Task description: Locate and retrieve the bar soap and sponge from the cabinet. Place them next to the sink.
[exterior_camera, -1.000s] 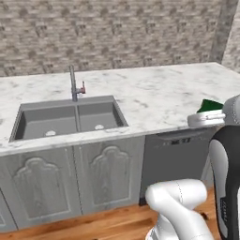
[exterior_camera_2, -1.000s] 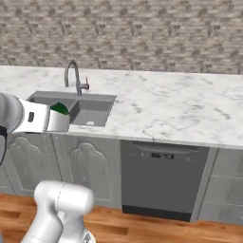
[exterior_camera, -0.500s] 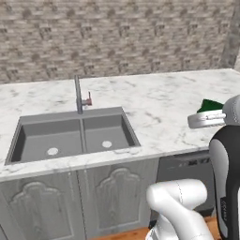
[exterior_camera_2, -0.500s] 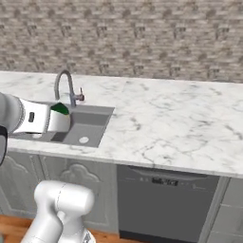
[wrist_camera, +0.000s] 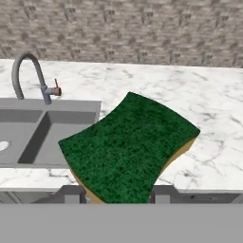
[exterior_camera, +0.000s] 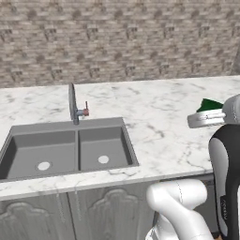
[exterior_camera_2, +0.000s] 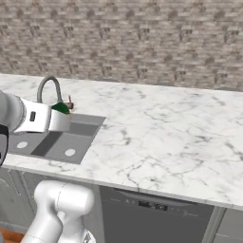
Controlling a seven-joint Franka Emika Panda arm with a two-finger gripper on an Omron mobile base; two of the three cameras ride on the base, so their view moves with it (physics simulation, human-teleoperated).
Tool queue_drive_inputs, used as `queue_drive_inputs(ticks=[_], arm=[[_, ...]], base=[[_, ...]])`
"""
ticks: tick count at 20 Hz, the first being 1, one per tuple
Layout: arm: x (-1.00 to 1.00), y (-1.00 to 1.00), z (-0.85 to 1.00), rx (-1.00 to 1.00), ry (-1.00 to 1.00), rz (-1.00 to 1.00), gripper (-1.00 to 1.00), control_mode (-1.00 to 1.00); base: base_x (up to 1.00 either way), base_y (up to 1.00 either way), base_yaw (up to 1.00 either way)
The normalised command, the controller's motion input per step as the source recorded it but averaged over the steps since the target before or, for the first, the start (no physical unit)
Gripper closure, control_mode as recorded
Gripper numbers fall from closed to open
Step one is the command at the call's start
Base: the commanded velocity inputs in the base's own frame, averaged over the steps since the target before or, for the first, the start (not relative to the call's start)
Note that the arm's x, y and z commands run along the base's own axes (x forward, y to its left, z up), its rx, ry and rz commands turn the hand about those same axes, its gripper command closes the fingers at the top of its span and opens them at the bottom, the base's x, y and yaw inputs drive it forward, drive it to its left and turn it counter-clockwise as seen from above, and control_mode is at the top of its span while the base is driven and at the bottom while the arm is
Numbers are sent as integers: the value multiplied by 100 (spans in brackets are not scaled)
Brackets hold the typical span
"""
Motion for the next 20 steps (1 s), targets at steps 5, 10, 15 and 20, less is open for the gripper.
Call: queue_drive_inputs(ticks=[5,10,15,20], arm=[[0,0,0,0,0,0,100,100],[0,0,0,0,0,0,100,100],[5,2,-2,0,1,0,100,-100],[53,17,-30,0,7,3,100,-100]], base=[[2,-7,0],[0,0,0],[6,0,0],[0,0,0]])
